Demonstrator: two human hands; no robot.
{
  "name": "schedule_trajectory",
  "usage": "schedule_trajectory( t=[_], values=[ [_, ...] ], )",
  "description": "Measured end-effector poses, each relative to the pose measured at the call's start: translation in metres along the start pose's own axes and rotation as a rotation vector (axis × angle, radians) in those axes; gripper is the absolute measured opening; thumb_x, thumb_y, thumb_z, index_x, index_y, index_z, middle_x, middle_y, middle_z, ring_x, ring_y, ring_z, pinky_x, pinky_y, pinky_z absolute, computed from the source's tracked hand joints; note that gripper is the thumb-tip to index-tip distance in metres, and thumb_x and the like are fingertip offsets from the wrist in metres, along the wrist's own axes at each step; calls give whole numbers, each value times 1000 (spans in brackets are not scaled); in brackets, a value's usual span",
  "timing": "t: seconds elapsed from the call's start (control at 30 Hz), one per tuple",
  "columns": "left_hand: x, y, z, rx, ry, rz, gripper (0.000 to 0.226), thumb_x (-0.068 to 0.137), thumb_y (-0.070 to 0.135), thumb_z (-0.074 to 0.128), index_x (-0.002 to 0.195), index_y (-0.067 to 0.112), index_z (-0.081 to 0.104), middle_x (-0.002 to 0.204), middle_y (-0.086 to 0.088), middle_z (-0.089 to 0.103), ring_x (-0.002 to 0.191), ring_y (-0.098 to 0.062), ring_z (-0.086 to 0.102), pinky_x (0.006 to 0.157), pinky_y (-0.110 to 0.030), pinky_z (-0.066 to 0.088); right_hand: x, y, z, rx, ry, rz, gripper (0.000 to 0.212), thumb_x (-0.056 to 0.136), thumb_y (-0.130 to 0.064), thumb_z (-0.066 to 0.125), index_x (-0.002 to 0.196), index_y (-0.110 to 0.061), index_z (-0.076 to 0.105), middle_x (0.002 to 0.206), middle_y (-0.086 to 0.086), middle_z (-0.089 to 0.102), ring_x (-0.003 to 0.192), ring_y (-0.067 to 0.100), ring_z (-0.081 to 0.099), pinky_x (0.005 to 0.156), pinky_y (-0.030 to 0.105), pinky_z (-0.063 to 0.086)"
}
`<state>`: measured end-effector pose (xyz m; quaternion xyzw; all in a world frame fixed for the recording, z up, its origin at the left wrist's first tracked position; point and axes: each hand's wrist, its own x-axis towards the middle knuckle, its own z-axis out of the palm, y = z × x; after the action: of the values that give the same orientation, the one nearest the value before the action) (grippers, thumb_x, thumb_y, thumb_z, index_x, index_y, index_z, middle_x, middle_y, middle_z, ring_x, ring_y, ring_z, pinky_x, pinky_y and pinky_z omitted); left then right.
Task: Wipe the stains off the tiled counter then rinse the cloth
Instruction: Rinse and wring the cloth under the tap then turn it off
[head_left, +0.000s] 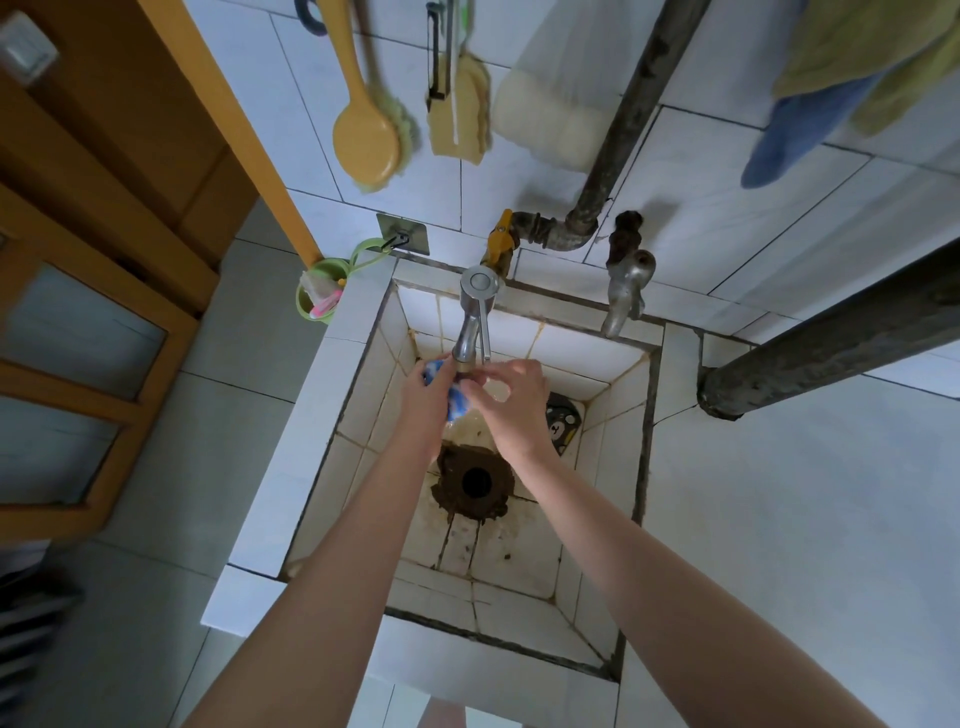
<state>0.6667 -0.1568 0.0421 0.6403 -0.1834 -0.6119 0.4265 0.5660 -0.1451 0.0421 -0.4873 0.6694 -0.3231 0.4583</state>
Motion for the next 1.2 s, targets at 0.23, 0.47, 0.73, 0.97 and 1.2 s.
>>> schedule_trajectory(
  t=[0.23,0.47,0.73,0.97,1.2],
  values=[
    [13,3,12,508,35,130,34,90,45,53,76,14,52,62,0,48,51,-13,42,50,-25,37,-4,20,-24,153,30,130,20,94,-21,52,108,-14,64,111,-3,62,100,6,53,88,20,39],
    [10,9,20,657,99,217,48,94,44,45,99,-1,61,84,-8,56,80,-23,51,79,-39,45,-7,32,-27,182,-2,182,22,91,-24,55,107,-11,63,106,-4,66,102,10,59,95,29,45],
    [5,2,14,610,-63,187,37,94,40,48,74,9,53,58,2,44,52,-14,42,52,-24,36,-7,32,-27,180,-13,195,22,91,-25,54,104,-10,64,100,0,67,94,13,62,97,38,47],
    [6,4,14,551,5,150,34,95,37,46,74,12,52,60,2,45,52,-13,42,49,-22,35,-10,38,-26,202,-34,240,19,92,-21,54,102,-10,65,97,1,67,92,14,62,98,40,47],
    [4,1,14,608,-14,180,39,98,38,38,64,20,42,63,1,45,59,-14,44,56,-25,38,-7,33,-22,256,-76,274,17,93,-20,52,104,-11,62,98,0,66,93,16,62,89,32,51]
  ],
)
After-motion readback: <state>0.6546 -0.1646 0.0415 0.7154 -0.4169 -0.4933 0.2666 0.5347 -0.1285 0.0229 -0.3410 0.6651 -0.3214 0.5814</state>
